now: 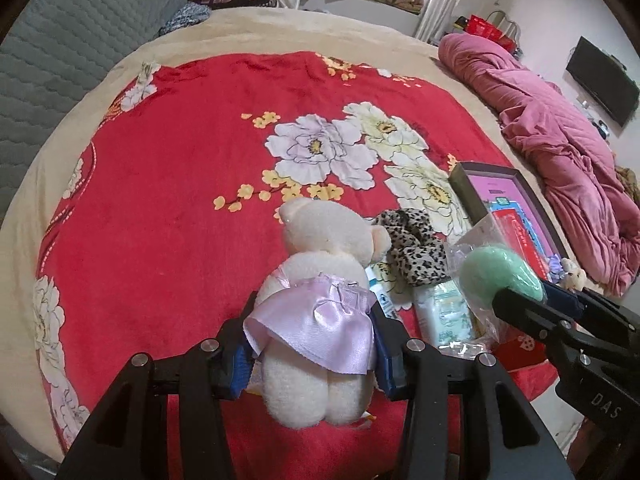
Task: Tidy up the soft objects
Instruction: 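Lift and carry the teddy bear and green ball over the pink box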
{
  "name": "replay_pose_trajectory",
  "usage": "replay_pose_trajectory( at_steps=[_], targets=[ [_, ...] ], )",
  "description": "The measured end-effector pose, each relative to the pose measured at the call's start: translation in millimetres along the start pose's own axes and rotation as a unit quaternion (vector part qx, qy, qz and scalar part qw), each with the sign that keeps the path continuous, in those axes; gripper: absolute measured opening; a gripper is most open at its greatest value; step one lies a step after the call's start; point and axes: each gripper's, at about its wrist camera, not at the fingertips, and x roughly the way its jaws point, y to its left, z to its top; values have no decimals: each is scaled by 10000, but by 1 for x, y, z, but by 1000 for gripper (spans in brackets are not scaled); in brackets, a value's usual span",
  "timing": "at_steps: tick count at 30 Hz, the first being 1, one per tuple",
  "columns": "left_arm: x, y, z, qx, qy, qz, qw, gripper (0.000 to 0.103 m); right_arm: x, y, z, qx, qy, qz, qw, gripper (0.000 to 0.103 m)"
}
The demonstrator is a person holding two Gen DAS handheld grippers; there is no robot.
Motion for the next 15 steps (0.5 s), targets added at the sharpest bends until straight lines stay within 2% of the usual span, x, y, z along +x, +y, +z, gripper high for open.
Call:
replay_pose_trajectory(
  at_steps=[9, 15],
  targets=[
    [-21, -26, 8, 173, -206, -99, 9996, 49, -25, -12, 5, 14, -265, -33, 9996, 36],
    [-33, -54, 17, 330, -327, -195, 9987, 49, -46, -34, 8, 158, -453, -102, 9988, 36]
  ],
)
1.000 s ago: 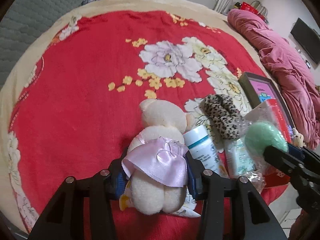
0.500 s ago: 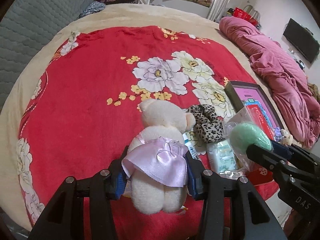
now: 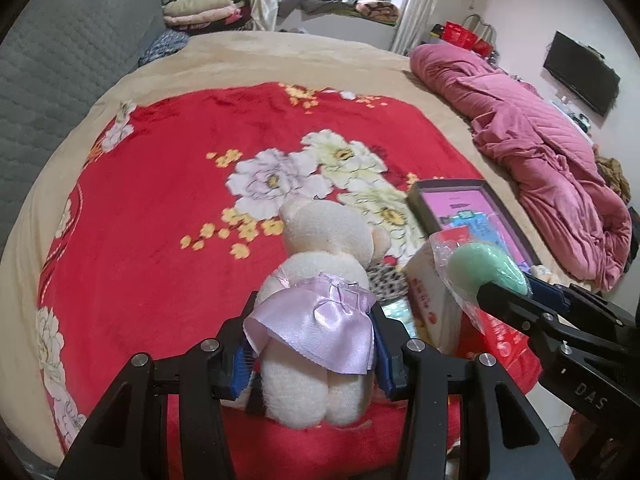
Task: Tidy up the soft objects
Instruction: 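Lift and carry the teddy bear and green ball over the pink box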
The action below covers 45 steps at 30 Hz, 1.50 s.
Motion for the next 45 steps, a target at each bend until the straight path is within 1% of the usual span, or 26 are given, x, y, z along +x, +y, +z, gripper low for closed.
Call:
replay_pose_trajectory(
  at_steps=[11, 17, 23, 31, 36, 45],
  targets=[
    [-11, -64, 18, 383, -144, -247, 9989, 49, -34, -56, 3, 326, -305, -267, 9986, 36],
    [-6, -105, 24, 614, -121, -482, 9969, 49, -54, -93, 3, 563, -488, -462, 9962, 36],
    [5, -155, 29, 902, -61, -792, 9927, 49, -71, -133, 1, 846, -629, -724, 9918, 36],
    [38, -212, 24, 1126, 216, -1156, 9867, 49, -92, -177, -5, 1092, -736, -1034, 9859, 36],
    [60, -239, 17, 1340, 387, -1141, 9836, 49, -98, -196, -11, 1253, -759, -1164, 9823, 36],
    [94, -264, 9, 1488, 667, -1164, 9797, 49, -100, -224, -18, 1439, -742, -1346, 9776, 36]
  ],
)
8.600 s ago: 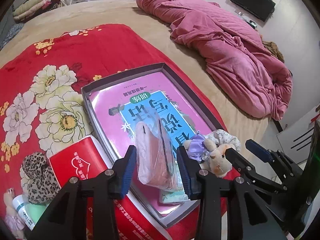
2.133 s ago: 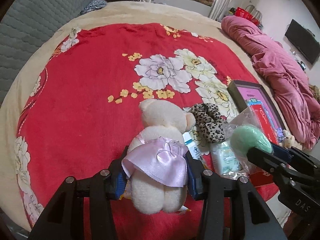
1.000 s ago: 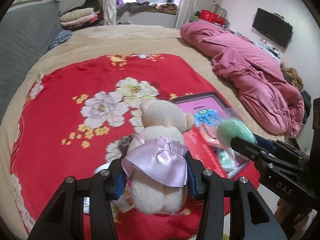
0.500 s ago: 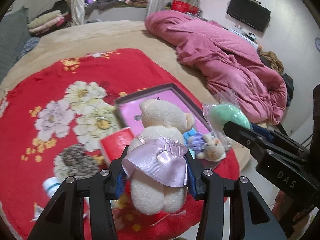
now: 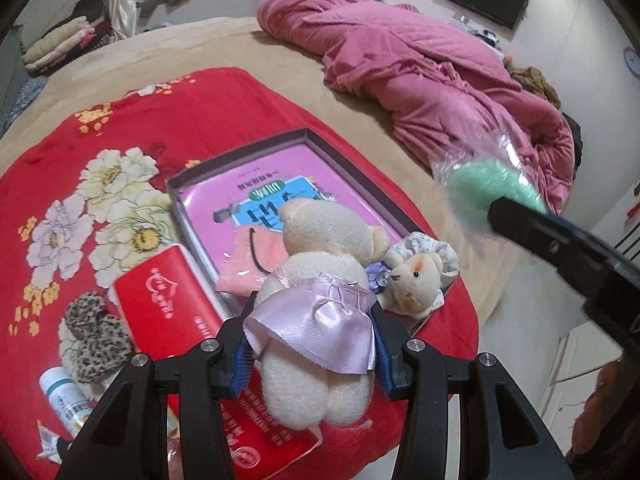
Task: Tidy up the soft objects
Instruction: 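Lift and carry the teddy bear and green ball over the pink box, then lower the bagged green ball into the box and open the right tool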
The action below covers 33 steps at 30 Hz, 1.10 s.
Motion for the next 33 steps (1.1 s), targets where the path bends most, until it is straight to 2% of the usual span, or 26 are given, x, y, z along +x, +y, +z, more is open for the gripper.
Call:
replay_pose_trajectory(
  at_steps=[9, 18, 26, 29, 33],
  targets=[
    [43, -11, -2, 68, 439, 58, 9990, 50, 10, -9, 3, 21, 57, -82, 9999, 36],
    [61, -5, -4, -33, 651, 73, 9978, 50, 29, -11, 8, -10, 181, -140, 9997, 36],
    [69, 1, -6, -134, 737, 88, 9972, 50, 61, -9, 5, -115, 524, -181, 9984, 36],
    [71, 0, -8, -70, 758, 111, 9970, 50, 78, -7, 3, -180, 800, -259, 9963, 36],
    [70, -2, -9, -43, 773, 94, 9970, 50, 91, -6, -1, -215, 904, -336, 9951, 36]
  ],
)
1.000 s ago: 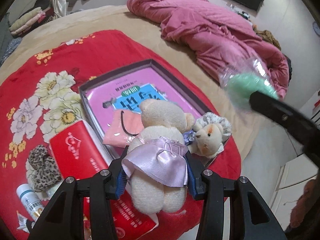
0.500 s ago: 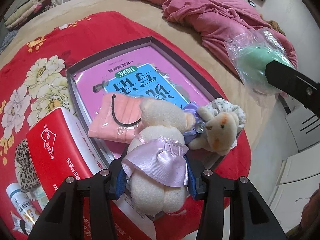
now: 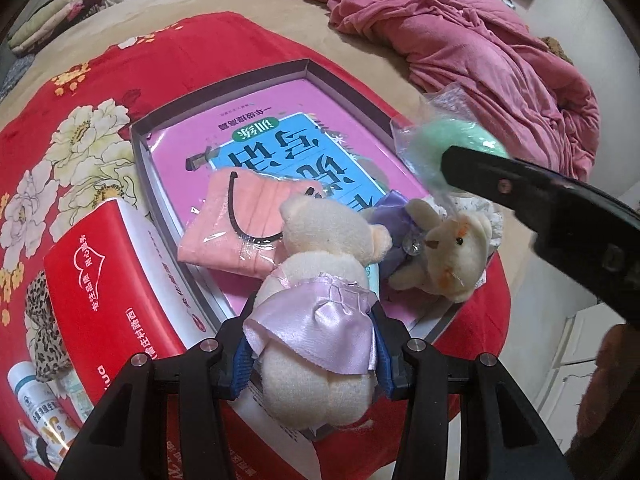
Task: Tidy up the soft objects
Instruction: 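Lower the bagged green ball into the box and open the right tool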
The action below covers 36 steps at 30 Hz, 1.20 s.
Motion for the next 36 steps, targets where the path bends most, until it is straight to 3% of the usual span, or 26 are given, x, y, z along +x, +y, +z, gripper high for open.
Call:
replay_pose_trajectory(
  at_steps=[31, 36],
  targets=[
    [-1, 0, -1, 25, -6, -46, 10000, 50, 36, -15, 4, 273, 300, -197, 9990, 37],
    [0, 1, -1, 5, -18, -46, 10000, 50, 36, -15, 6, 226, 293, -274, 9989, 47]
  ],
)
